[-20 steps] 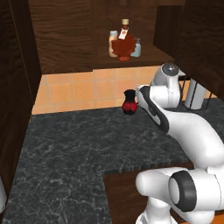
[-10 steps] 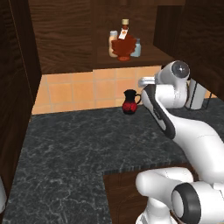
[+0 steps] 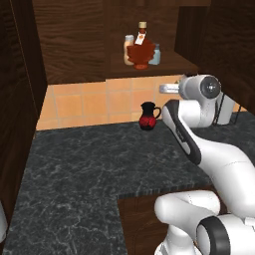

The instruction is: Put the shaker and condiment bottle from the counter next to their counterparts in the cabinet.

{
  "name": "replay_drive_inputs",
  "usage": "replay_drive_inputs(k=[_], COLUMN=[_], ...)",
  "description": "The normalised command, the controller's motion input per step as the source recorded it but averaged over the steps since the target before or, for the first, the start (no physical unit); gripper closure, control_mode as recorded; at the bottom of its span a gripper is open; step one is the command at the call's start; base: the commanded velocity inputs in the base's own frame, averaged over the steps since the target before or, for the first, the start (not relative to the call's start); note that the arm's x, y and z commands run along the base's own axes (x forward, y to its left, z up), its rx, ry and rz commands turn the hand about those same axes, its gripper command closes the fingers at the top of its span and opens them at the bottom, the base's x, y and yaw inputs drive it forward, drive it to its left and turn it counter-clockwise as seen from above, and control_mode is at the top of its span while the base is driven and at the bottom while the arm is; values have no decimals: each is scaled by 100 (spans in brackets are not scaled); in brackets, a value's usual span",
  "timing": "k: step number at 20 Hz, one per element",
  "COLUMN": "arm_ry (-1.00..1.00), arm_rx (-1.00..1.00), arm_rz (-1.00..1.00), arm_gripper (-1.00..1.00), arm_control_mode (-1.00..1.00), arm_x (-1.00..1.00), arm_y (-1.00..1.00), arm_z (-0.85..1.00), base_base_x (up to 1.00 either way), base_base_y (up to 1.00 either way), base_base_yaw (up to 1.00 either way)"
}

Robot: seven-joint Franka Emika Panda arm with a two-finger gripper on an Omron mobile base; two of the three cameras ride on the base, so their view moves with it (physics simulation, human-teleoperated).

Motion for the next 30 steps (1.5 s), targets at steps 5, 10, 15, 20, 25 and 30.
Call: replay_drive_inputs(k=[5, 10, 15, 20, 25, 30], arm_ry=[0, 1, 4, -2, -21, -7], arm_rx=[-1, 0, 0, -5, -12, -4], arm_rz=[1, 3, 3, 1, 1, 0], arm_gripper=[100, 100, 100, 100, 100, 100], arm_control_mode=[-100, -100, -100, -100, -100, -100], arm_x=[0, 0, 7, 35, 33, 13], arm_y=[2, 0, 0, 0, 0, 0], arm_z=[60, 61, 36, -4, -16, -11], base_base_x=[0, 0, 0, 0, 0, 0], base_base_y=[0, 0, 0, 0, 0, 0], base_base_yaw=[0, 0, 0, 0, 0, 0])
